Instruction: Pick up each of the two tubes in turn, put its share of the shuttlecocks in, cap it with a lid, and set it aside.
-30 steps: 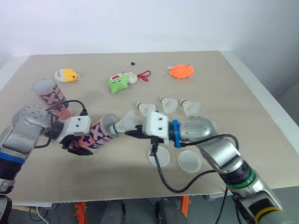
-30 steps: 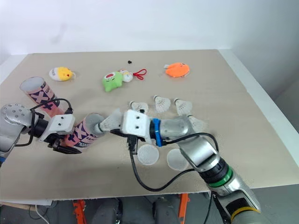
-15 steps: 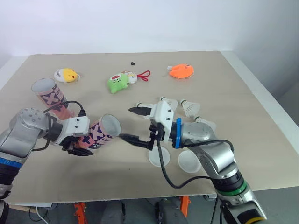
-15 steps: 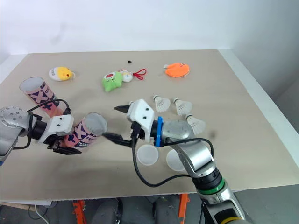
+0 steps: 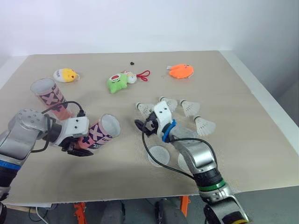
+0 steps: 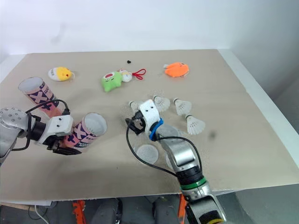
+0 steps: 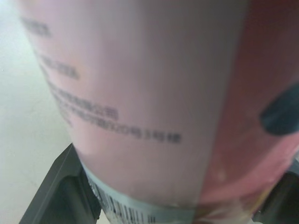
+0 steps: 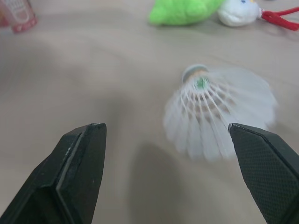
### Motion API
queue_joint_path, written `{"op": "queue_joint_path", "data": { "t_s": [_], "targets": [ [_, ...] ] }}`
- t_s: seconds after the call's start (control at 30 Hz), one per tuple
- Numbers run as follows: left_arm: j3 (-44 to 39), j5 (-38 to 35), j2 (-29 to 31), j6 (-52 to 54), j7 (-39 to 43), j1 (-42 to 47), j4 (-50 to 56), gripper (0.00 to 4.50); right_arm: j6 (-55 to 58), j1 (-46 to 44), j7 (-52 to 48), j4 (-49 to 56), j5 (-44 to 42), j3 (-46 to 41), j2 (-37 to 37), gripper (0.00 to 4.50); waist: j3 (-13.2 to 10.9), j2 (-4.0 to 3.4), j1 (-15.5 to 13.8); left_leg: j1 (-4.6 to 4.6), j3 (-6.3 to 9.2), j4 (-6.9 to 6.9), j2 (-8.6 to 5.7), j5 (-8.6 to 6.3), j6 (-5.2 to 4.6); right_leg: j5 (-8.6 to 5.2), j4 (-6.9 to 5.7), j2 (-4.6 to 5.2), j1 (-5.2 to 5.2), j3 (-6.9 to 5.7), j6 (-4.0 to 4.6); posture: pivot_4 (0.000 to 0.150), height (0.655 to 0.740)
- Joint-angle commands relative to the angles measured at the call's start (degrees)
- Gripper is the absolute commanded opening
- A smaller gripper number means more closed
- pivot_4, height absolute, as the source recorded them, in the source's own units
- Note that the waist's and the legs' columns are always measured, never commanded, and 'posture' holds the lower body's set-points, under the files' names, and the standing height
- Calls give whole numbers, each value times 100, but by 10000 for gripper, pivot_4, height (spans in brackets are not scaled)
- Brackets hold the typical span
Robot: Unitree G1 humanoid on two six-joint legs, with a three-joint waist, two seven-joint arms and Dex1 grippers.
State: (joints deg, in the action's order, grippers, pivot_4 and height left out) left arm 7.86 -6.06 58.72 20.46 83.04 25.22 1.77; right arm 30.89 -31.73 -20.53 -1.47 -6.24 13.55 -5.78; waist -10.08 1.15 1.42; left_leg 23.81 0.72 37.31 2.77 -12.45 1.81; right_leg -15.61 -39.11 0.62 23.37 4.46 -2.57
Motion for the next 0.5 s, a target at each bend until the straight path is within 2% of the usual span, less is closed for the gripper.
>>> {"op": "queue_joint_path", "data": {
  "t_s": [0.03,0.07,0.1,0.13,0.2,0.27,0.3,0.33,0.4,0.5],
  "targets": [
    [36,-75,10,52,-21,-112,156,33177,-355,-382,159,-569,26,-207,223,44704,0,1,-1,1,0,0,-1,0,0,0,0,1,0,1,0,1500,7400],
    [26,-87,19,69,-35,-127,177,33177,-436,-495,175,-757,23,-237,290,44704,0,0,1,1,0,0,-1,0,0,0,0,1,0,1,0,1500,7400],
    [11,-101,31,84,-45,-148,203,33177,-508,-577,176,-893,27,-257,336,39351,0,0,3,2,-1,0,-1,0,0,1,0,1,1,2,1,1500,7400],
    [-6,-117,45,103,-54,-174,234,33177,-555,-622,167,-972,34,-264,360,36672,0,0,5,1,-1,0,-1,0,0,1,0,1,2,2,1,1500,7400],
    [-43,-143,73,139,-70,-235,293,33177,-634,-655,140,-1063,44,-281,381,28506,0,0,7,2,0,-3,-1,0,0,1,0,0,3,2,4,1500,7400],
    [-69,-158,96,155,-85,-286,324,33177,-687,-637,75,-1078,36,-286,374,17611,0,0,7,2,0,-7,-1,-1,-1,4,0,0,3,2,18,1500,7400],
    [-74,-162,103,160,-94,-299,331,33177,-699,-617,31,-1057,19,-291,360,13726,0,0,7,2,0,-7,-1,-2,-2,12,0,0,3,2,35,1500,7400],
    [-76,-168,107,171,-104,-305,340,33177,-703,-594,-20,-1020,0,-298,341,7519,0,0,7,2,0,-9,-1,-2,-2,12,0,0,4,2,37,1500,7400],
    [-75,-185,109,210,-121,-312,363,33177,-730,-520,-200,-820,-79,-323,259,449,0,0,8,1,0,-11,-1,-2,-2,12,0,0,5,2,38,1500,7400],
    [-71,-198,124,221,-127,-323,381,33177,-749,-371,-810,-134,-358,-343,-68,449,-1,-1,7,2,1,-11,-1,-2,-2,11,0,0,5,1,38,1500,7400]
  ]
}}
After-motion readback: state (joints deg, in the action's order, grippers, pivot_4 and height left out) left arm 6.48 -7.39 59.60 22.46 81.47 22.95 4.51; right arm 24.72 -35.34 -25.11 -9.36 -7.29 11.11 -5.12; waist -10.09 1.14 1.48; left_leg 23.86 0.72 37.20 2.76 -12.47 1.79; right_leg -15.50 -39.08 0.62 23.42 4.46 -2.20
